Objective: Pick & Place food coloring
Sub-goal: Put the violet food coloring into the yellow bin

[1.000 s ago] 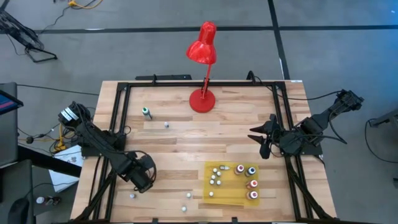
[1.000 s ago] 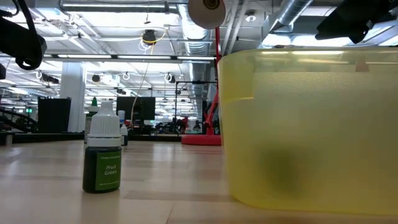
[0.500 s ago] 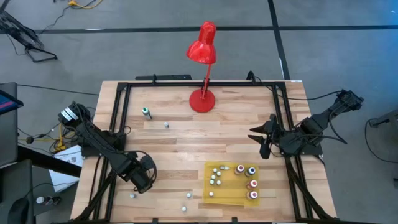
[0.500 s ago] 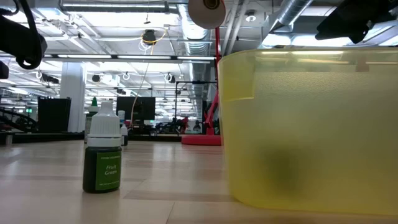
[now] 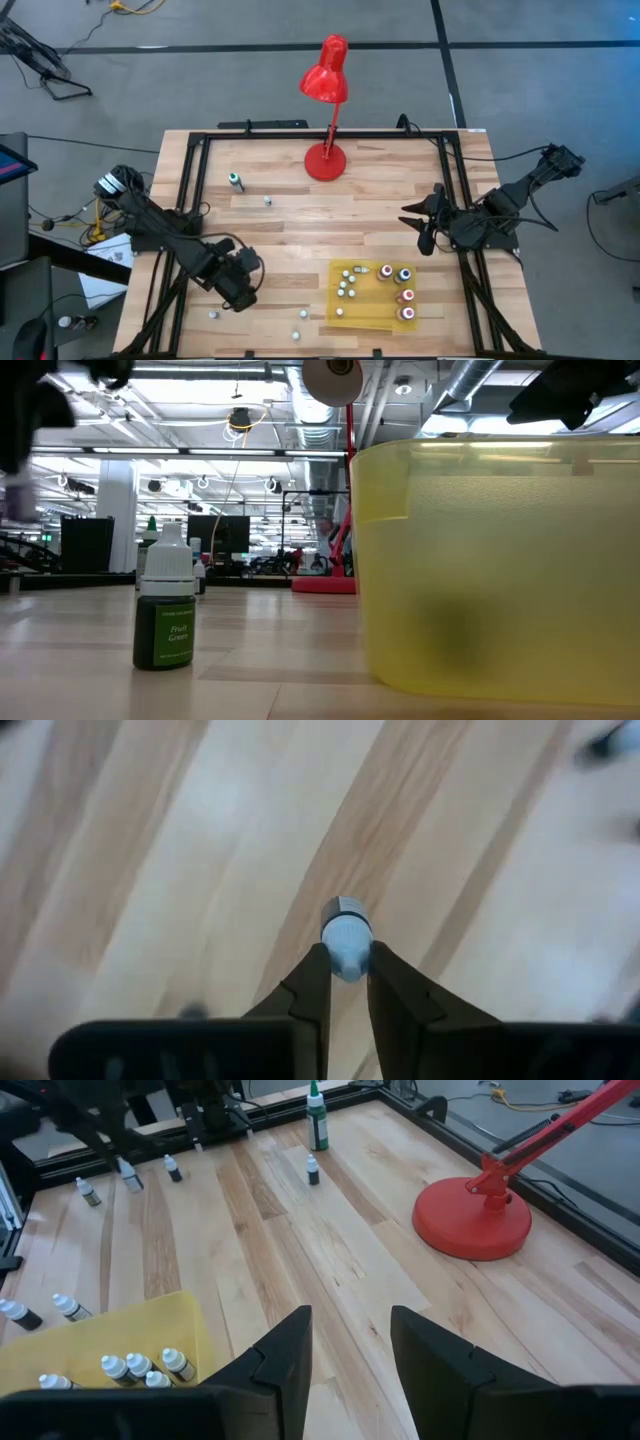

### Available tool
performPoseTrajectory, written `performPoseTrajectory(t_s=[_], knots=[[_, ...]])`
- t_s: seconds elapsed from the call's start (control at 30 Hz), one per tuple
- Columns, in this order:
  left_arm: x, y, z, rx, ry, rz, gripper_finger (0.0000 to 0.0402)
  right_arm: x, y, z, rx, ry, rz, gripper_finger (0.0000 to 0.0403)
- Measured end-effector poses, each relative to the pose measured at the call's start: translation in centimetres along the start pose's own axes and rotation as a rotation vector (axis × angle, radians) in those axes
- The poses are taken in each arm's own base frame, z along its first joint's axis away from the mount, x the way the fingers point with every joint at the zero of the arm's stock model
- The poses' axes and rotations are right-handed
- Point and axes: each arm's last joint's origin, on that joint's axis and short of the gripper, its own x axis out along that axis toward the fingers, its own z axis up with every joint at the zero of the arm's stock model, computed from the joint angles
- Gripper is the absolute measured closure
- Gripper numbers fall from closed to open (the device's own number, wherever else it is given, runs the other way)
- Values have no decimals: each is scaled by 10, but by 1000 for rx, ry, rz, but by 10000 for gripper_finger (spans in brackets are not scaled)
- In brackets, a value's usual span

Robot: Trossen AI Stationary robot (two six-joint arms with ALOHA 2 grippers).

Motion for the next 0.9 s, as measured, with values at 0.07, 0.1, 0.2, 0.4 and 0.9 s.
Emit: performPoseTrajectory(t_s=[0.07,0.1,0.2,0.4,0.9], knots=[[-6,-5,10,16,-43,-19,365,0,0,0,0,0,0,274],[-7,-9,16,24,-55,-22,365,0,0,0,0,-1,0,274],[-4,-24,33,61,-50,19,365,0,0,0,0,0,0,274],[4,-60,72,225,12,178,364,0,0,0,0,0,0,274],[-1,-132,133,413,-101,103,355,0,0,0,0,0,0,274]])
